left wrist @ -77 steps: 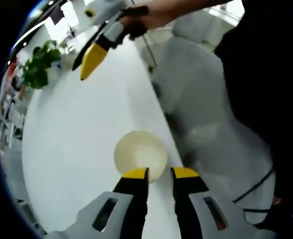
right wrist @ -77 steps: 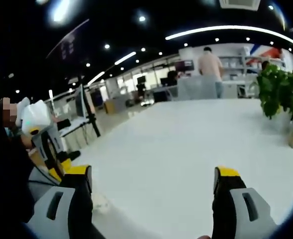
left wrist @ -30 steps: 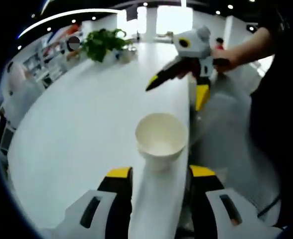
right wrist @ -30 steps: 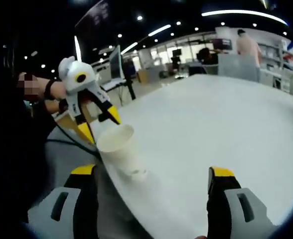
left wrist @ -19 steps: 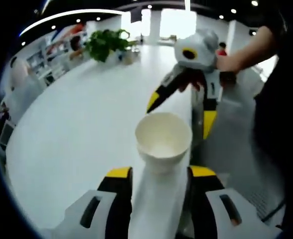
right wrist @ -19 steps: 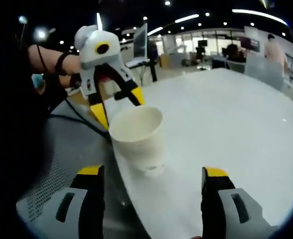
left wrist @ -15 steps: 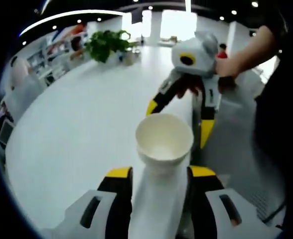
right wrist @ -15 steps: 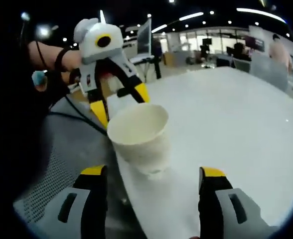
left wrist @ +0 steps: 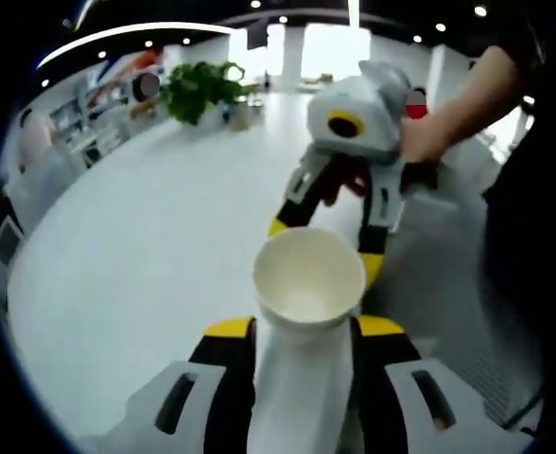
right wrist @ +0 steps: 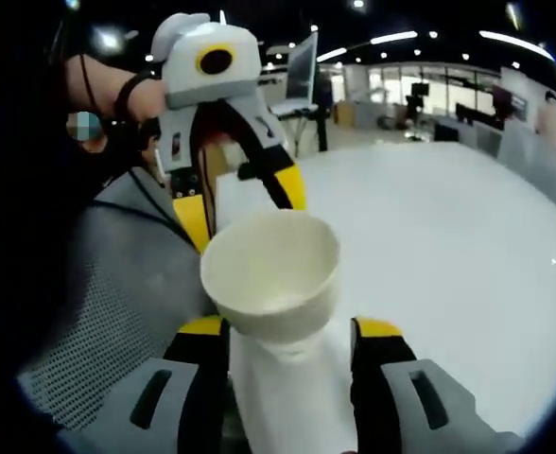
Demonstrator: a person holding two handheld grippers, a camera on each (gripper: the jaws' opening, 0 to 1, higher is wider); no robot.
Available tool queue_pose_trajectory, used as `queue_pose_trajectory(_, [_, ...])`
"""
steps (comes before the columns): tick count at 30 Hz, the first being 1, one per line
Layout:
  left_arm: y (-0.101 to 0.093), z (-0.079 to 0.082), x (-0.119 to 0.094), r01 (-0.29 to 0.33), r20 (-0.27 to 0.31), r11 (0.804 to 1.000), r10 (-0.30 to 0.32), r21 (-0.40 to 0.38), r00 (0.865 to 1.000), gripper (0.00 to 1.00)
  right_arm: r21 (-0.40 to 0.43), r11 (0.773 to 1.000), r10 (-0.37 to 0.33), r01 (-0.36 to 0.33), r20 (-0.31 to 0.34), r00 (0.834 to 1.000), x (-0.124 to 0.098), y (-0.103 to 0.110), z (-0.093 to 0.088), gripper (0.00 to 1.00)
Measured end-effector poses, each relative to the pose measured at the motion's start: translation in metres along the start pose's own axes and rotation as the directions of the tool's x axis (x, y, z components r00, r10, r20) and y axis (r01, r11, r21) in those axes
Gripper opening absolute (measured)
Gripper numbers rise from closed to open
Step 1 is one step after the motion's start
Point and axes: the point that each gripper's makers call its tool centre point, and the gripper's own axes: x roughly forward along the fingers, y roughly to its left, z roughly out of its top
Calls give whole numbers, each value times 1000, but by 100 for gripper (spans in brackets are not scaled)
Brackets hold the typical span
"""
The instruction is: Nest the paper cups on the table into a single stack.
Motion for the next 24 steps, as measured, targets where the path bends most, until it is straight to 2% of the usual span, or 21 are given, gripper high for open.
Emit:
queue_pose_trajectory(5, [0,2,3,1,4,1000,-1,2,1000,37,-37,999,18,-18,4,1000,1,4,3,40])
queue_pose_trajectory(14, [4,6,1,5,18,1000,-5,-25,1000,36,-62,998,2,-1,5,1000,-3,0,8,39])
queue_pose_trajectory(24, [32,30,-5,-16,46,1000,16,-1,999,35,-69,997,-35,37,36,999,-14,-31,28,39])
